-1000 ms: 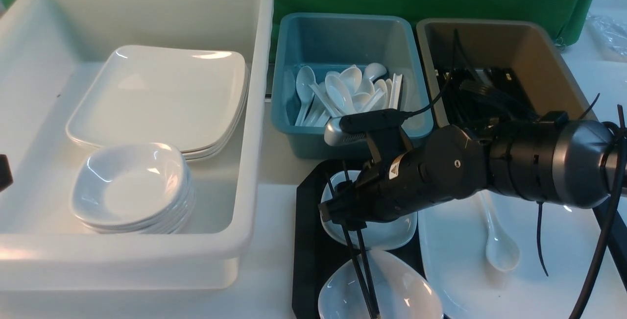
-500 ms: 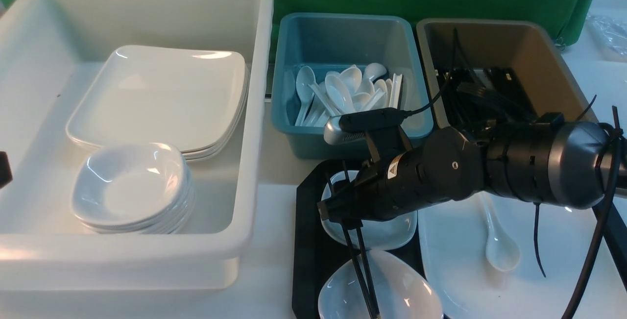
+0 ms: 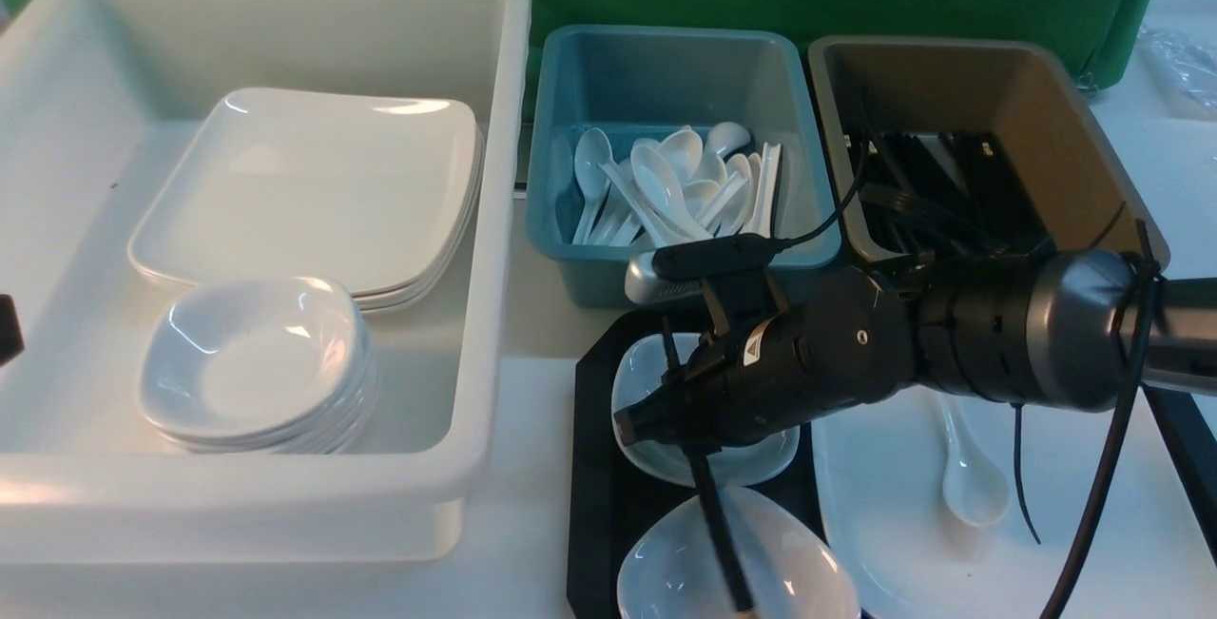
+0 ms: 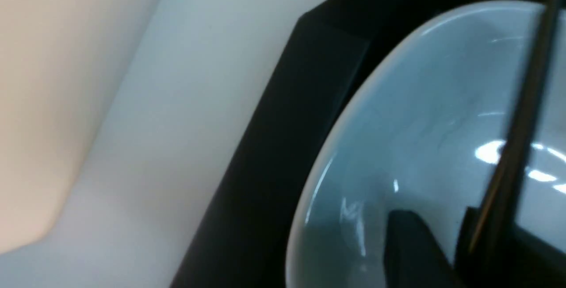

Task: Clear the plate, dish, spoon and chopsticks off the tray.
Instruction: Use the right arm to grab a pair of chopsticks from the plate, then use the right arm to put the chopsticks into the small storage box on the right

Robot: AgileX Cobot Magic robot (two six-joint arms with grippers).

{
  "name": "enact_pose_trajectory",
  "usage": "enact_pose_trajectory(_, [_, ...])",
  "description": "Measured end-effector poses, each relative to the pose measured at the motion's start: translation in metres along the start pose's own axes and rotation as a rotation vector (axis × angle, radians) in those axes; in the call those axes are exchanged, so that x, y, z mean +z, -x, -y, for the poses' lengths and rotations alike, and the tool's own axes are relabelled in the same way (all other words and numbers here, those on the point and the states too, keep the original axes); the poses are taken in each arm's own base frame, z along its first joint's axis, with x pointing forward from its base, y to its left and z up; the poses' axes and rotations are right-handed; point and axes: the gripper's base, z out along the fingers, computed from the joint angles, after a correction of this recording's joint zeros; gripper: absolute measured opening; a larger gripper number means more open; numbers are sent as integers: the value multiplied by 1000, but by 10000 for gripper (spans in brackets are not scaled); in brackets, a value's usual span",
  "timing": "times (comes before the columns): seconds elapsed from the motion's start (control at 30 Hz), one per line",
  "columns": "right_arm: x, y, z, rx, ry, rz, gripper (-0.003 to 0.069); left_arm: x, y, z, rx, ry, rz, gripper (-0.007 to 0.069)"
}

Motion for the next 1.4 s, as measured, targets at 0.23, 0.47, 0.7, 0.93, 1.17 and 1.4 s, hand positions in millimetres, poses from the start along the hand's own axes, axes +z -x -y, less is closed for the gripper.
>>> enact_pose_trajectory(0.23, [-13, 3, -3, -11, 10, 7, 52, 0, 0, 0, 18, 0, 0, 17])
enact_pose_trajectory(0.47, [-47, 10, -9, -49, 34, 30, 52, 0, 1, 0, 17, -1, 16, 17])
enact_pose_trajectory(0.7, [-100, 29, 2, -40, 36, 142, 52, 0, 3, 0, 16, -2, 28, 17])
enact_pose_trajectory(0.93, [-147, 88, 75, 90, -84, 360, 52, 5, 11, 6, 68, -61, 94, 17])
enact_pose_trajectory(1.17, [-158, 126, 140, 176, -187, 458, 52, 55, 38, 27, 116, -318, 82, 12])
enact_pose_trajectory(1.4, [-140, 142, 188, 226, -257, 511, 52, 133, 60, 76, 258, -483, -65, 2])
